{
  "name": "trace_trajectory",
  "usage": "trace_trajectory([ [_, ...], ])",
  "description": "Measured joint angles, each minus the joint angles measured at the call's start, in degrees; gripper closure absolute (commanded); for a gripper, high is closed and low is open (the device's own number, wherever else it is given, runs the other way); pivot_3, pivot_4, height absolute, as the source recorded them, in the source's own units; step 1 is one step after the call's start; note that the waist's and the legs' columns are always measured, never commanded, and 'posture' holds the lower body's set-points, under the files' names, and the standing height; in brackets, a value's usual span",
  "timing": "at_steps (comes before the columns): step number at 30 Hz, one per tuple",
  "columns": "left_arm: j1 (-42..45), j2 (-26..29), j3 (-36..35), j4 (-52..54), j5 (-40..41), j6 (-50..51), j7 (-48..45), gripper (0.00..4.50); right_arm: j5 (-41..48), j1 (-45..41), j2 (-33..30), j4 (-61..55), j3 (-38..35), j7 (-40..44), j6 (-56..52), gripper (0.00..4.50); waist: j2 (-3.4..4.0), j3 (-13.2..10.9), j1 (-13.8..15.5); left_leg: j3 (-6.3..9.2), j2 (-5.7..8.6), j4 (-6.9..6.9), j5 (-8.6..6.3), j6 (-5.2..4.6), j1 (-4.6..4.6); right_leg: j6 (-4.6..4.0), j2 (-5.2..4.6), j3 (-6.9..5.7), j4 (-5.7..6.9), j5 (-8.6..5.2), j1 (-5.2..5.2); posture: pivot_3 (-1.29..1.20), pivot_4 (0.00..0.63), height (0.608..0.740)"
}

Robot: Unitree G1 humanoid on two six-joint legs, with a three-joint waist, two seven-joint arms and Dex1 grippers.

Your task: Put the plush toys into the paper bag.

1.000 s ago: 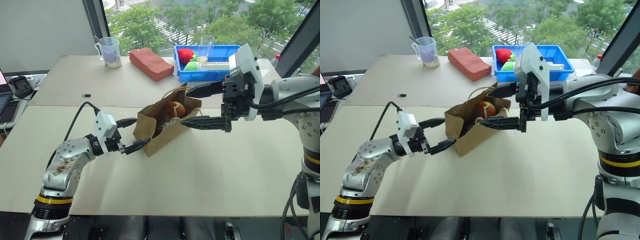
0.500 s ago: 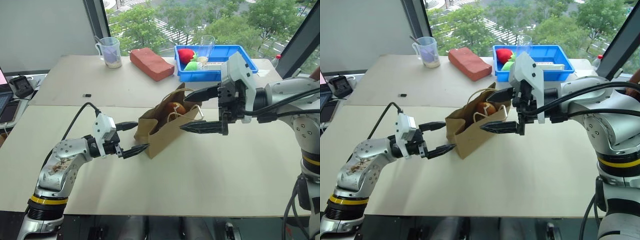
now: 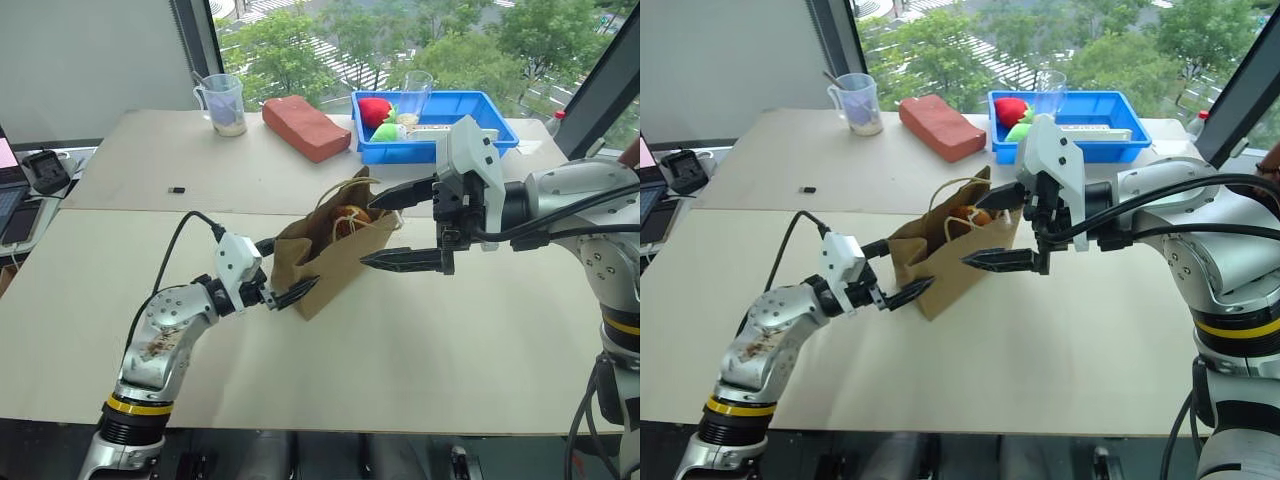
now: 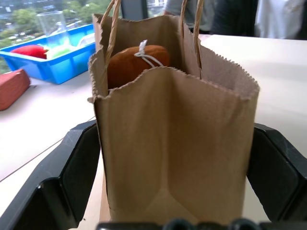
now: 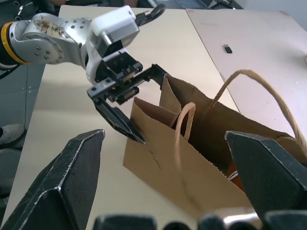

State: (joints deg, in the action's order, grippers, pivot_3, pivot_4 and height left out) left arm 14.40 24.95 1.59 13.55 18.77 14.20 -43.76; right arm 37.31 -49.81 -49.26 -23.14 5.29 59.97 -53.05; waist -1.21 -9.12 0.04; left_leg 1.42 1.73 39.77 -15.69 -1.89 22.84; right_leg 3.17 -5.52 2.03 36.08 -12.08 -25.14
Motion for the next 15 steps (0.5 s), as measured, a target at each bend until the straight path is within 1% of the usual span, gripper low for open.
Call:
trace_trajectory([
  [6, 0.4, -2.1, 1.2, -2.6, -0.9, -1.3, 1.0, 0.0, 0.2, -1.1, 0.0, -1.1, 0.0, 0.2, -0.1, 0.03, 0.0, 0.0, 0.1, -0.01, 0.0, 0.0, 0.0, 0.0, 0.0, 0.0, 0.0, 0.0, -0.01, 0.0, 0.0, 0.0, 0.15, 0.74],
  [9, 0.6, -2.2, 1.3, -3.5, -0.9, -1.7, 0.9, 0.87, 1.0, -2.5, 0.0, -1.1, 0.0, 0.1, -0.6, 0.0, 0.0, 0.0, 0.2, -0.01, 0.01, 0.0, 0.0, 0.0, 0.0, 0.0, -0.01, 0.01, -0.01, 0.0, 0.0, 0.0, 0.15, 0.74],
  [11, 0.9, -2.4, 1.3, -4.1, -0.9, -1.8, 0.5, 1.83, 1.5, -3.9, 0.0, -1.1, -0.1, 0.0, -1.1, 0.0, 0.0, 0.0, 0.2, -0.01, 0.0, 0.0, 0.0, 0.0, 0.0, 0.0, 0.0, 0.0, -0.01, 0.0, 0.0, 0.0, 0.15, 0.74],
  [12, 0.9, -2.5, 1.3, -4.4, -0.8, -1.9, 0.5, 2.21, 1.7, -4.1, 0.0, -1.1, -0.1, 0.0, -1.2, 0.0, 0.0, 0.0, 0.2, 0.0, 0.0, 0.0, 0.0, 0.0, 0.0, 0.0, 0.0, -0.01, -0.01, 0.0, 0.01, 0.0, 0.15, 0.74],
  [13, 1.0, -2.6, 1.3, -4.7, -0.9, -1.9, 0.4, 2.75, 1.9, -4.1, 0.0, -1.1, -0.1, -0.1, -1.3, 0.0, 0.0, 0.0, 0.3, -0.01, 0.0, 0.0, 0.0, 0.0, 0.0, 0.0, -0.01, -0.01, -0.01, 0.0, 0.0, 0.0, 0.15, 0.74],
  [15, 1.5, -2.8, 1.4, -5.5, -0.9, -1.9, 0.4, 3.68, 2.2, -4.1, 0.0, -1.0, -0.1, -0.3, -1.5, 0.0, 0.0, 0.0, 0.4, -0.01, 0.02, 0.01, 0.0, 0.0, 0.0, 0.0, -0.02, -0.01, -0.01, 0.0, 0.0, 0.0, 0.15, 0.74],
])
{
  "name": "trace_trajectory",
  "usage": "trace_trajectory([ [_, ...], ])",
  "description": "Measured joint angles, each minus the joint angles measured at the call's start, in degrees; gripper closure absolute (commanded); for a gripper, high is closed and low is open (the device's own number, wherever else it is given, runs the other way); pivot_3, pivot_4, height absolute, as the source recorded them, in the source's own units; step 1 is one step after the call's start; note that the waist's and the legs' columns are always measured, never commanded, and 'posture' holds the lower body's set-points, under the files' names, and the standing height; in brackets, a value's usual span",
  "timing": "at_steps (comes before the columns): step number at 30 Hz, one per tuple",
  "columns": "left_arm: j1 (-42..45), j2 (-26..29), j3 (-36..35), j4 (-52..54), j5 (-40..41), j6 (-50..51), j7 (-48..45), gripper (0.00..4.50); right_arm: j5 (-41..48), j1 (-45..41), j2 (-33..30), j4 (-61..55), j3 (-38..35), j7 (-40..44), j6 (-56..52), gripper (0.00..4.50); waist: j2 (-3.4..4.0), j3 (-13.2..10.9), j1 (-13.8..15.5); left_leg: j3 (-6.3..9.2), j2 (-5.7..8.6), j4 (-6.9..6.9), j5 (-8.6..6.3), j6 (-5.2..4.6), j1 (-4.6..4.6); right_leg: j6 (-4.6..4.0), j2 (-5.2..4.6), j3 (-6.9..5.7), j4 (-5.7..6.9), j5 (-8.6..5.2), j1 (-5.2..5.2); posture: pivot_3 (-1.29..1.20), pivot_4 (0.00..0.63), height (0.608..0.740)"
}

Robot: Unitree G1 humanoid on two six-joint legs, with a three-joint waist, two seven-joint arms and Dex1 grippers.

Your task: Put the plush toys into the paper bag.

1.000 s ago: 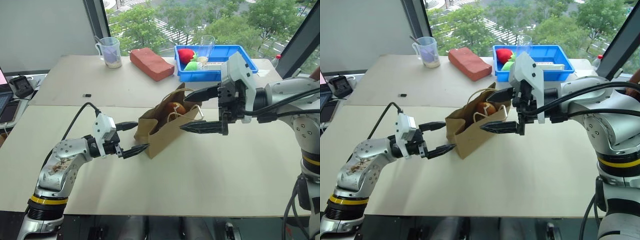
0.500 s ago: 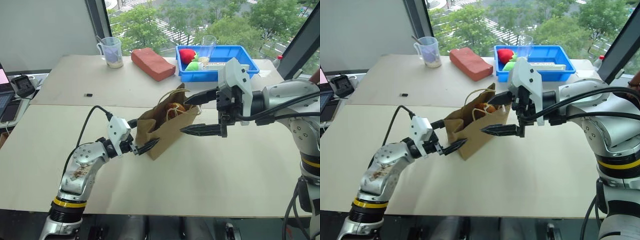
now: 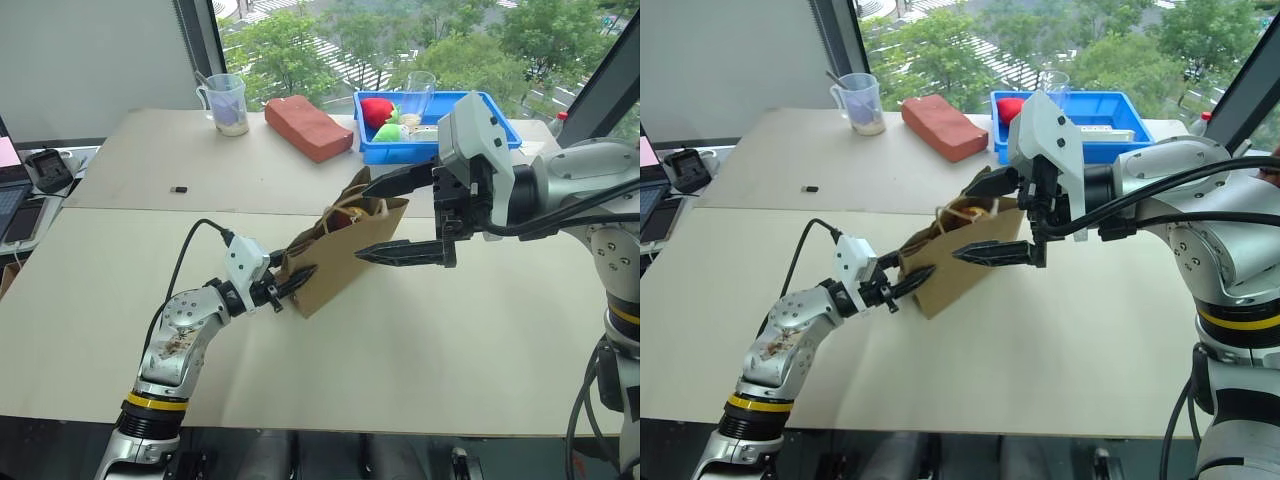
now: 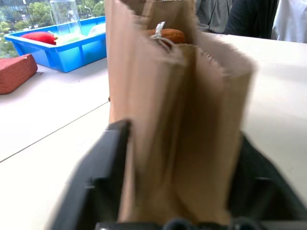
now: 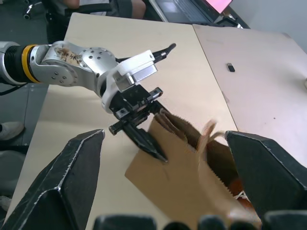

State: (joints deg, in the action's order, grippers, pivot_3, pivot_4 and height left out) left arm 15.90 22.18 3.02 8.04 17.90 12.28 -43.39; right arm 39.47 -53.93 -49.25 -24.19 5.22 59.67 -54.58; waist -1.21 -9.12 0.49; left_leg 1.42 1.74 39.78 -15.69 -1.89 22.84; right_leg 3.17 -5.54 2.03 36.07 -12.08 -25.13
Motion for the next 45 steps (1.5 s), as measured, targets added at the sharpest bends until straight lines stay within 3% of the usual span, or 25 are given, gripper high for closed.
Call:
trace_trajectory([
  [2, 0.2, -0.1, 0.1, -0.2, 0.0, 0.0, 0.0, 4.41, 0.1, 0.0, 0.0, 0.0, 0.0, -0.1, -0.1, 0.0, 0.0, 0.0, 0.1, 0.0, 0.0, 0.0, 0.0, 0.0, 0.0, 0.0, 0.0, 0.0, 0.0, 0.0, 0.0, 0.0, 0.15, 0.74],
  [13, 3.6, 1.6, -0.6, -2.2, 2.5, 1.4, -3.7, 4.41, 0.1, 0.0, -3.1, 1.3, -1.1, 0.1, -0.6, 0.0, 0.0, 0.0, 0.2, 0.0, 0.01, 0.02, 0.0, 0.0, 0.05, 0.0, 0.0, -0.02, -0.01, 0.0, -0.02, 0.0, 0.15, 0.74],
  [16, 7.2, 6.4, -0.9, -3.1, 5.7, 2.9, -11.6, 4.41, -0.2, 0.0, -9.6, 4.7, -3.8, 2.2, -0.6, 0.0, 0.01, 0.0, 0.3, 0.0, 0.01, 0.03, -0.01, -0.01, 0.11, 0.0, -0.01, -0.09, -0.07, 0.0, -0.03, 0.0, 0.15, 0.74],
  [20, 13.4, 8.8, -0.7, -7.3, 9.5, 3.1, -22.2, 4.41, -0.9, -0.6, -13.7, 7.7, -5.1, 5.2, -0.5, 0.0, 0.01, 0.0, 0.0, -0.08, -0.02, 0.02, -0.03, -0.05, 0.06, 0.0, 0.03, -0.08, -0.11, 0.0, 0.01, 0.0, 0.15, 0.74],
  [26, 21.7, 8.4, 2.9, -19.9, 9.1, -1.6, -37.0, 4.41, 0.2, -1.4, -14.7, 7.7, -5.2, 8.2, -0.7, 0.0, 0.01, 0.0, -0.5, -0.1, -0.04, 0.03, -0.03, -0.06, 0.04, 0.0, 0.11, -0.08, -0.09, 0.0, 0.01, 0.0, 0.15, 0.74],
  [31, 24.1, 4.2, 5.4, -31.7, 5.3, -9.8, -42.2, 4.41, 0.4, -1.6, -13.9, 7.1, -4.6, 8.4, -1.8, 0.0, 0.01, 0.0, -0.5, -0.11, -0.04, 0.09, -0.03, -0.06, 0.11, 0.01, 0.11, -0.08, -0.1, 0.0, -0.01, 0.0, 0.15, 0.74],
  [35, 24.5, 2.8, 5.9, -37.1, 3.2, -13.6, -44.1, 3.18, 1.5, -1.6, -13.3, 6.5, -4.3, 8.2, -3.1, 0.0, 0.01, 0.0, -0.5, -0.1, -0.08, 0.08, -0.05, -0.09, 0.15, 0.01, 0.1, -0.08, -0.08, 0.0, -0.06, 0.0, 0.15, 0.74],
  [40, 26.3, 4.2, 5.2, -37.7, 2.5, -12.2, -44.9, 0.72, 1.8, -1.2, -13.1, 6.3, -4.3, 7.7, -3.1, 0.0, 0.01, 0.0, -0.4, -0.09, -0.09, 0.11, -0.05, -0.09, 0.19, 0.01, 0.1, -0.09, -0.08, 0.0, -0.07, 0.0, 0.15, 0.74],
  [42, 26.4, 6.3, 4.2, -35.8, 2.7, -10.5, -44.8, 0.09, 1.7, -0.3, -13.1, 6.3, -4.3, 7.7, -2.9, 0.0, 0.01, 0.0, -0.5, -0.1, -0.09, 0.11, -0.05, -0.09, 0.19, 0.01, 0.11, -0.08, -0.05, 0.0, -0.07, 0.0, 0.15, 0.74],
  [45, 22.4, 13.0, 1.9, -24.1, 5.6, -2.9, -44.9, 0.09, 1.0, 2.2, -13.7, 6.8, -4.4, 7.8, -2.2, 0.0, 0.03, 0.0, -1.0, -0.09, -0.17, 0.06, -0.06, -0.11, 0.2, 0.01, 0.14, -0.05, 0.1, 0.0, -0.11, 0.0, 0.15, 0.74],
])
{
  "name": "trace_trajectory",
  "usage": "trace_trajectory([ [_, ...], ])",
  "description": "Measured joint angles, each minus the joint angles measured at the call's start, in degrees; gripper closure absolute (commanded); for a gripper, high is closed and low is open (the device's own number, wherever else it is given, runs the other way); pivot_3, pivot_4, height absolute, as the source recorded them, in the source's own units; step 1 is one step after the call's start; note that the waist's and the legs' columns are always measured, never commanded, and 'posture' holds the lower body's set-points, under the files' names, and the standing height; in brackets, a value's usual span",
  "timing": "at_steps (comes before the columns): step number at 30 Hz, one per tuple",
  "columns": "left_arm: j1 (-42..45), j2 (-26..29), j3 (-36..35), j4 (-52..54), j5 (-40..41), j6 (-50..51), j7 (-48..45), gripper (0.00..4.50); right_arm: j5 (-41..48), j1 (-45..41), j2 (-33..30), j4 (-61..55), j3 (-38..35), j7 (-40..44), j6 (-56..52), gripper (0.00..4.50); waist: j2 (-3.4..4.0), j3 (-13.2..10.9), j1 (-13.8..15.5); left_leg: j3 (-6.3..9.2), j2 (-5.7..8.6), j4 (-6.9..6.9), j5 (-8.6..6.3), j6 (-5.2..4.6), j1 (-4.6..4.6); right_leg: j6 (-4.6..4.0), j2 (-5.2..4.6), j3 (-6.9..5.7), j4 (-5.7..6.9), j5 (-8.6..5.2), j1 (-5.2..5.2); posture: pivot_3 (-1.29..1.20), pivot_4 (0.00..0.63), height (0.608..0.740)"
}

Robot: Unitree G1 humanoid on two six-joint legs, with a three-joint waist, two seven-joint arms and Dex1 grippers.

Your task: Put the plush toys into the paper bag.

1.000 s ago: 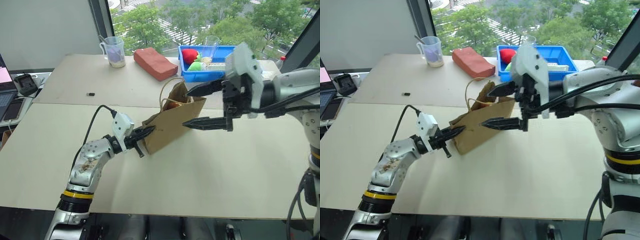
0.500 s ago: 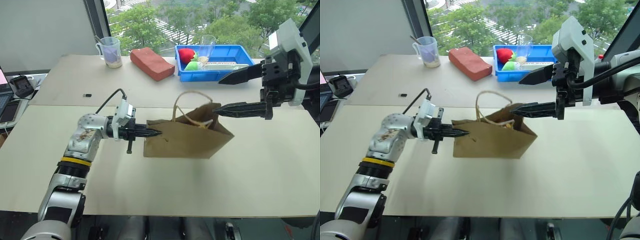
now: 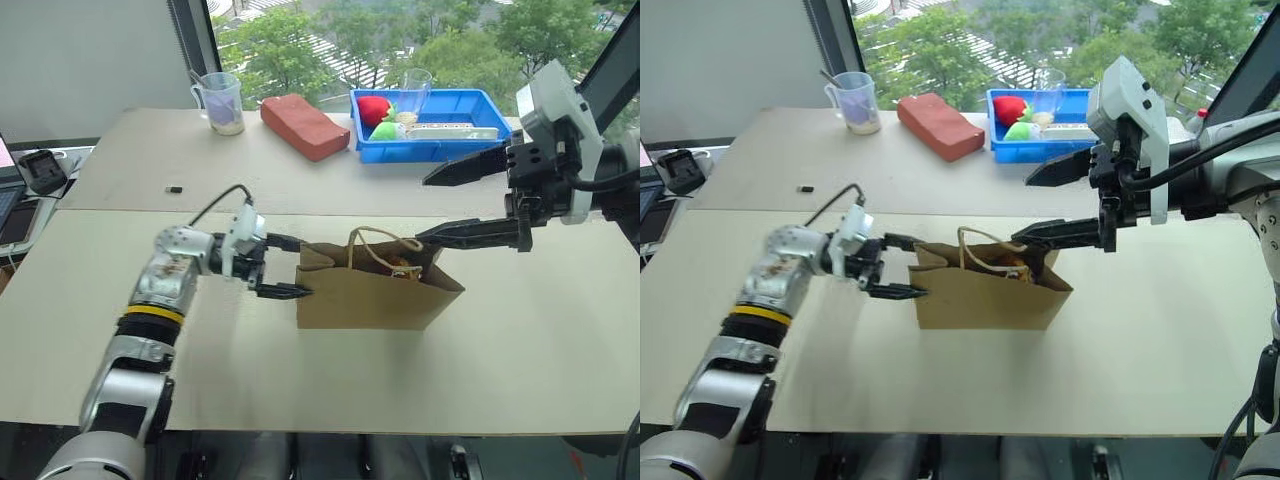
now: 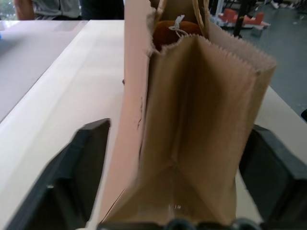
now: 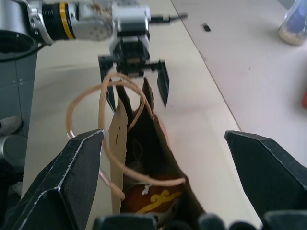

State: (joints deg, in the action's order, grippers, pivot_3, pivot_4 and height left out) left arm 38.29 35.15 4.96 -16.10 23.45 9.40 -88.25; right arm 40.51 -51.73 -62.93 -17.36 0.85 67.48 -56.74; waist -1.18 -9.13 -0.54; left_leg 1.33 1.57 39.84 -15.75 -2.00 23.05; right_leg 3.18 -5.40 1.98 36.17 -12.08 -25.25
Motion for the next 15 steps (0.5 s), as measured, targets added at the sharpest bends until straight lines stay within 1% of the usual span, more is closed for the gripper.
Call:
trace_trajectory([
  [2, -2.4, 2.6, -1.2, 6.2, 1.8, 4.5, 0.8, 0.09, -0.8, 1.1, -1.0, 0.4, -0.5, 0.0, 0.5, 0.0, 0.02, 0.0, -0.1, 0.0, -0.03, -0.02, 0.0, 0.0, 0.0, 0.0, 0.0, -0.02, -0.04, 0.0, 0.0, 0.0, 0.15, 0.74],
  [4, -3.4, 4.6, -2.5, 10.4, 3.1, 8.3, 3.2, 0.09, -1.3, 2.4, -2.0, 0.7, -1.5, 0.0, 1.4, 0.0, 0.03, 0.0, 0.1, 0.05, -0.03, 0.0, 0.0, 0.0, 0.06, 0.0, 0.0, -0.08, -0.09, 0.0, -0.01, 0.0, 0.15, 0.74],
  [5, -3.2, 6.3, -3.9, 12.7, 3.7, 11.8, 6.0, 0.09, -2.2, 3.9, -3.1, 0.7, -2.1, 0.0, 2.7, 0.0, 0.02, 0.0, 0.3, 0.07, -0.03, 0.04, 0.0, 0.0, 0.08, 0.0, 0.0, -0.11, -0.12, 0.0, -0.01, 0.0, 0.15, 0.74],
  [7, -1.5, 9.6, -6.4, 14.6, 3.7, 15.3, 10.0, 0.09, -3.4, 6.4, -4.6, 0.9, -3.1, 0.0, 4.0, 0.0, 0.02, 0.0, 0.4, 0.06, 0.0, 0.05, 0.0, 0.0, 0.06, 0.01, -0.02, -0.11, -0.19, 0.0, 0.01, 0.0, 0.15, 0.74],
  [10, 0.5, 13.7, -9.0, 16.8, 3.6, 18.1, 13.2, 0.09, -4.5, 8.7, -6.2, 1.7, -4.1, 0.1, 5.1, 0.0, 0.03, 0.0, 0.3, -0.03, 0.01, 0.03, 0.0, 0.0, -0.04, 0.01, -0.04, -0.07, -0.18, -0.01, 0.04, 0.0, 0.15, 0.74],
  [13, 0.5, 17.0, -9.2, 18.3, 3.3, 19.4, 14.3, 0.09, -5.5, 10.1, -7.7, 3.1, -5.6, 0.4, 6.2, 0.0, 0.05, 0.0, 0.2, -0.05, -0.03, 0.0, 0.0, 0.0, -0.11, 0.01, 0.01, -0.06, -0.17, -0.01, 0.07, 0.0, 0.15, 0.74],
  [15, 0.6, 17.7, -9.1, 18.7, 3.1, 19.5, 14.8, 0.09, -5.8, 10.5, -7.8, 3.8, -6.1, 0.4, 6.6, 0.0, 0.05, 0.0, 0.1, -0.05, -0.04, 0.0, 0.0, 0.0, -0.13, 0.01, 0.02, -0.06, -0.16, -0.01, 0.08, 0.0, 0.15, 0.74],
])
